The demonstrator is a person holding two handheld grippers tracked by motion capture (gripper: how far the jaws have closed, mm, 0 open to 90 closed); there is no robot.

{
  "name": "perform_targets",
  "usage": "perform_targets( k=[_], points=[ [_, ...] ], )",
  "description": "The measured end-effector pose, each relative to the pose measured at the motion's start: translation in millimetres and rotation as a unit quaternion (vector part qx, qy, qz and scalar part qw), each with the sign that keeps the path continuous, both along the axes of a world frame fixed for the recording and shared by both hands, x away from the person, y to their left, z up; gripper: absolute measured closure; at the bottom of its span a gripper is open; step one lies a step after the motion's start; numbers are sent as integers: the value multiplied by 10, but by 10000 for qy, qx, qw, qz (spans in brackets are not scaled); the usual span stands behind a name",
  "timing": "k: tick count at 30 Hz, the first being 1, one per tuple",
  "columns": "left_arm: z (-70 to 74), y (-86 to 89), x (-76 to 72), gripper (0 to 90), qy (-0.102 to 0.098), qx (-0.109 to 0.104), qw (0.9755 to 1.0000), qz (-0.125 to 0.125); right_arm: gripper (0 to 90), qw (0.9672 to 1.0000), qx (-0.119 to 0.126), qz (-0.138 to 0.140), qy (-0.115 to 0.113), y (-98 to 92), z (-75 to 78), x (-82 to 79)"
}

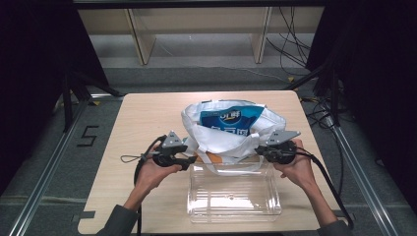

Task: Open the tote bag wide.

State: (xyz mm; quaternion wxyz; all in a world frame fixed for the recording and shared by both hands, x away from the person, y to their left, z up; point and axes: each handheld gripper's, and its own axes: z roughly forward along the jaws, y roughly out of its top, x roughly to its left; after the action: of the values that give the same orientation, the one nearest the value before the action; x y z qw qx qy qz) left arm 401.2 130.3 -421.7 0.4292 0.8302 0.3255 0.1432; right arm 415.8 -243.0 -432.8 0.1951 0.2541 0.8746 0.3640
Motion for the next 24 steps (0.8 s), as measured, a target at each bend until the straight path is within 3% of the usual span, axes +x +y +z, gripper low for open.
perform_targets(
  k=[1, 3, 5, 7, 9, 11, 13, 15, 17, 20, 21, 23, 24],
  points=[
    [206, 75, 7, 334, -36, -108, 9999, 60, 864, 10000, 12, -29, 44, -1, 5, -1],
    [368, 118, 29, 319, -102, -194, 9996, 184, 864, 10000, 25, -22, 51, -2, 3, -1],
    [439, 144, 50, 295, -74, -191, 9997, 146, 864, 10000, 40, -3, 26, 0, -8, -1],
    [587, 136, 103, 285, -149, -488, 9980, 371, 864, 10000, 40, 11, 46, 0, -12, -1],
    [642, 145, 125, 275, -127, -442, 9984, 342, 864, 10000, 48, -21, 85, 6, -14, -8],
    [703, 113, 169, 256, -188, -515, 9974, 458, 864, 9999, 34, -26, 103, 3, -11, -10],
    [765, 25, 298, 251, -99, -638, 9961, 607, 864, 9999, 77, -21, 121, 8, -18, -27],
    [760, -4, 342, 262, -43, -715, 9955, 626, 864, 9998, 120, -34, 139, 2, -28, -32],
    [674, -86, 459, 293, -16, -561, 9956, 755, 864, 9999, 138, -5, 88, -16, -44, -22],
    [591, -94, 512, 463, 66, -517, 9960, 726, 864, 9997, 182, -5, 133, -19, -63, -29],
    [506, -113, 547, 527, -48, -241, 9971, 717, 864, 9998, 174, -6, 139, -25, -86, -31],
    [463, -117, 566, 648, -86, -134, 9971, 737, 864, 9996, 173, -44, 214, -27, -116, -33],
    [419, -115, 587, 648, -68, -97, 9971, 755, 864, 9996, 173, -44, 214, -27, -116, -33]
  ],
)
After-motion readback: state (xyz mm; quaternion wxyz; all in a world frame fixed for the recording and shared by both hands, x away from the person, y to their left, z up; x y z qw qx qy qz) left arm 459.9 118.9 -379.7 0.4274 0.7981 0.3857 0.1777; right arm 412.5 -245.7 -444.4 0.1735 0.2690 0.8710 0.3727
